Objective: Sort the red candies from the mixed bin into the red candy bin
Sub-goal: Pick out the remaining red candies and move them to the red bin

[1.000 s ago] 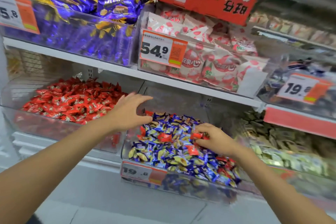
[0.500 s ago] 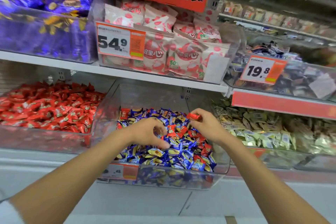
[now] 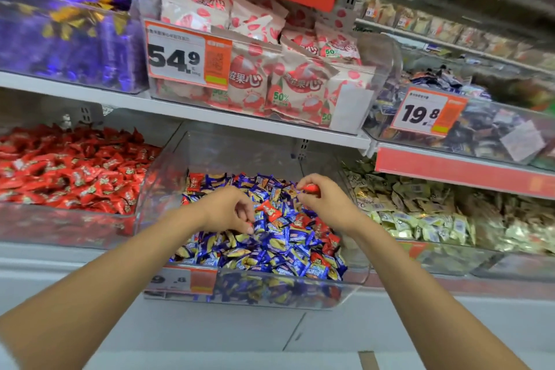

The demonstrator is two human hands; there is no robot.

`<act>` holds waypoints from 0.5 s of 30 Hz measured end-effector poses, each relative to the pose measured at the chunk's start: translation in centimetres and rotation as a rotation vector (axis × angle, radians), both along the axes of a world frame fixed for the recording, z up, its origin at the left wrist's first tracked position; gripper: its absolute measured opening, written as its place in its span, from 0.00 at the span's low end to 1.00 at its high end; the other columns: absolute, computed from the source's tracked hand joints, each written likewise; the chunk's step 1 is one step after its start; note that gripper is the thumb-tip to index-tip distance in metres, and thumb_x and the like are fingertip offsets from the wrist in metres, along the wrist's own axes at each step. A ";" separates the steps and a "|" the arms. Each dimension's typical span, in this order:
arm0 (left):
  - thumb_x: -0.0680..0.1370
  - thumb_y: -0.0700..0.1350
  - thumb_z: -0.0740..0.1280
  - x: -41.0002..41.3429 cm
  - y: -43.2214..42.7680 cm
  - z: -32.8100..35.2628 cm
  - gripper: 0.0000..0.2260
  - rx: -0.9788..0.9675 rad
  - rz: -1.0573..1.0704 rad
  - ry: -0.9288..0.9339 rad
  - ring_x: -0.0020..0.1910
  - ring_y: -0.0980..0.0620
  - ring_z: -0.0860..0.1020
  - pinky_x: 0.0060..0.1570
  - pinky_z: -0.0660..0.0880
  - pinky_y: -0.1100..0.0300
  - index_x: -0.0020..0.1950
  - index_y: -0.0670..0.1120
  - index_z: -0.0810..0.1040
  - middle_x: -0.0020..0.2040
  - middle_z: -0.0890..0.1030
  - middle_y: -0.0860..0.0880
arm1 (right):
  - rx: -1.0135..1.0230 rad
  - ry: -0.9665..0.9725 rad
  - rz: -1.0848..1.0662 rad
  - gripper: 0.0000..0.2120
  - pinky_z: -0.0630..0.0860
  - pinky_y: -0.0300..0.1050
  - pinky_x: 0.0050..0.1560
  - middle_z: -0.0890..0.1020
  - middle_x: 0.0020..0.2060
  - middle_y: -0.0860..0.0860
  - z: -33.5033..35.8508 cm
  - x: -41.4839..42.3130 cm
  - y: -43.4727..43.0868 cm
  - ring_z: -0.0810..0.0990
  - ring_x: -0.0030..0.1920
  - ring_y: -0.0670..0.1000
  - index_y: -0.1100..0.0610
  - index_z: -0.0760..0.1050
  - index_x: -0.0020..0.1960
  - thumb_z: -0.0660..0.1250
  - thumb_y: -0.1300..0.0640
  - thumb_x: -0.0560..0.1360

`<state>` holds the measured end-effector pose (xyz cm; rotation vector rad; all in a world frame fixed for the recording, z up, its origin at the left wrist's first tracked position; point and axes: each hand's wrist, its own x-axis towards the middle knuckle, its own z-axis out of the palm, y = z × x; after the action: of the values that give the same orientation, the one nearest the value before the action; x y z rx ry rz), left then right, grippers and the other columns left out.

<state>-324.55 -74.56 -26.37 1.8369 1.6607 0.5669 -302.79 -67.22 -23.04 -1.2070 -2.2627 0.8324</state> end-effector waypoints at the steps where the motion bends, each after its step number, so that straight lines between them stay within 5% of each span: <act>1: 0.70 0.41 0.76 0.0 0.1 0.2 0.08 0.000 0.007 -0.023 0.38 0.56 0.78 0.41 0.75 0.65 0.41 0.51 0.79 0.38 0.80 0.51 | -0.011 0.008 -0.016 0.09 0.74 0.40 0.36 0.75 0.54 0.57 0.5 0.4 -0.3 0.78 0.38 0.52 0.50 0.74 0.52 0.62 0.64 0.78; 4: 0.72 0.42 0.73 0.1 0.7 0.8 0.08 0.051 0.076 -0.090 0.43 0.54 0.79 0.49 0.76 0.58 0.48 0.51 0.79 0.45 0.80 0.50 | -0.047 -0.040 -0.063 0.16 0.65 0.35 0.23 0.69 0.57 0.52 1.1 1.7 -1.2 0.69 0.25 0.46 0.53 0.76 0.58 0.58 0.69 0.77; 6: 0.76 0.43 0.70 0.4 1.3 0.8 0.10 0.127 0.137 -0.083 0.50 0.53 0.78 0.51 0.74 0.58 0.56 0.51 0.79 0.55 0.79 0.52 | -0.085 -0.076 -0.078 0.14 0.65 0.36 0.23 0.67 0.57 0.51 0.6 2.1 -1.7 0.69 0.22 0.44 0.56 0.76 0.59 0.61 0.66 0.77; 10: 0.78 0.45 0.67 1.9 2.3 -0.5 0.15 0.116 0.114 -0.081 0.62 0.50 0.74 0.59 0.71 0.57 0.65 0.49 0.76 0.68 0.73 0.50 | -0.064 -0.164 -0.111 0.14 0.72 0.45 0.44 0.72 0.56 0.58 -1.5 1.7 -2.2 0.77 0.42 0.53 0.54 0.76 0.58 0.69 0.50 0.75; 13: 0.74 0.49 0.71 2.6 2.8 -1.4 0.16 0.084 0.120 -0.036 0.63 0.49 0.73 0.60 0.69 0.58 0.61 0.50 0.78 0.66 0.74 0.49 | -0.023 -0.225 -0.083 0.14 0.68 0.41 0.44 0.69 0.53 0.51 -3.0 0.9 -1.5 0.73 0.45 0.49 0.53 0.74 0.51 0.69 0.44 0.74; 15: 0.72 0.49 0.74 2.5 3.0 -1.7 0.09 0.108 0.165 -0.053 0.60 0.47 0.74 0.57 0.71 0.56 0.50 0.53 0.79 0.62 0.77 0.47 | -0.016 -0.215 -0.051 0.11 0.65 0.38 0.38 0.70 0.45 0.49 -3.4 0.5 -1.1 0.70 0.40 0.47 0.50 0.69 0.45 0.70 0.48 0.74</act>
<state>-322.04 -71.55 -28.10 1.7534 1.7880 0.7824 -302.26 -68.27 -26.46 -1.4154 -2.3847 0.7332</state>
